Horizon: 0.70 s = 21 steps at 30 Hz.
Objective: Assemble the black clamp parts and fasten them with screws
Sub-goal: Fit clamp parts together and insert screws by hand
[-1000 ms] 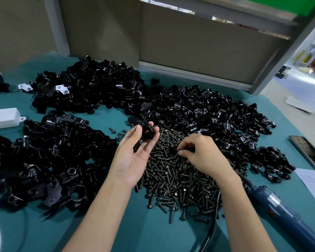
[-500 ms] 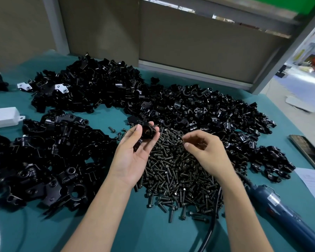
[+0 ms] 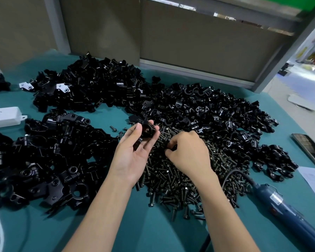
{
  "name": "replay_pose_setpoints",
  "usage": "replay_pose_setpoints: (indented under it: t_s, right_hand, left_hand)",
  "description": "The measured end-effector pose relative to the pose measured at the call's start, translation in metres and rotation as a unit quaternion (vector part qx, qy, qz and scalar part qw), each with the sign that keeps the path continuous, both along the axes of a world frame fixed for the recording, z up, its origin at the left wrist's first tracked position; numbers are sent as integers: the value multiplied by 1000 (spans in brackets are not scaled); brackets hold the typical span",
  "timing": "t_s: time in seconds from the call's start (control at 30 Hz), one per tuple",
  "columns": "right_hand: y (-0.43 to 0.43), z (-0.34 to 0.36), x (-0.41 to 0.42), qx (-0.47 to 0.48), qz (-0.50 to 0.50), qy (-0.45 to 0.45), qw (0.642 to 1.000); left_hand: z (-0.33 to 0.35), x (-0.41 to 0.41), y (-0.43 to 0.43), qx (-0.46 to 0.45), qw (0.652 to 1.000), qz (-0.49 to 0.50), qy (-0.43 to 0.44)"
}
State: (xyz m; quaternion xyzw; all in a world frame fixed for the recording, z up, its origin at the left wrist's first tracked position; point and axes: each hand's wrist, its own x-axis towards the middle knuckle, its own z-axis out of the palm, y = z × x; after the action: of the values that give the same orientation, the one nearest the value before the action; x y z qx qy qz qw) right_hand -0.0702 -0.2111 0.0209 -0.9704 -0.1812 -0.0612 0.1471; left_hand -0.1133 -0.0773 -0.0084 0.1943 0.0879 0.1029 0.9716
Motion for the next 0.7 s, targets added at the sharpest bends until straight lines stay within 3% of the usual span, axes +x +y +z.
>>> replay_pose_setpoints:
  t_s: [0.23, 0.37, 0.43, 0.6, 0.7]
  right_hand:
    - [-2, -7, 2, 35, 33, 5, 999]
    - [-12, 2, 7, 283, 30, 32, 958]
    - [-14, 9, 10, 362, 54, 26, 930]
    - [0, 18, 10, 322, 157, -105, 928]
    - [10, 19, 9, 280, 184, -135, 932]
  left_hand:
    - [-1, 1, 1, 1, 1000, -1, -5]
    - [0, 0, 1, -2, 1000, -2, -1]
    - [0, -1, -1, 0, 1000, -7, -2]
    - [2, -1, -5, 56, 998, -24, -2]
    - [3, -1, -9, 113, 993, -32, 5]
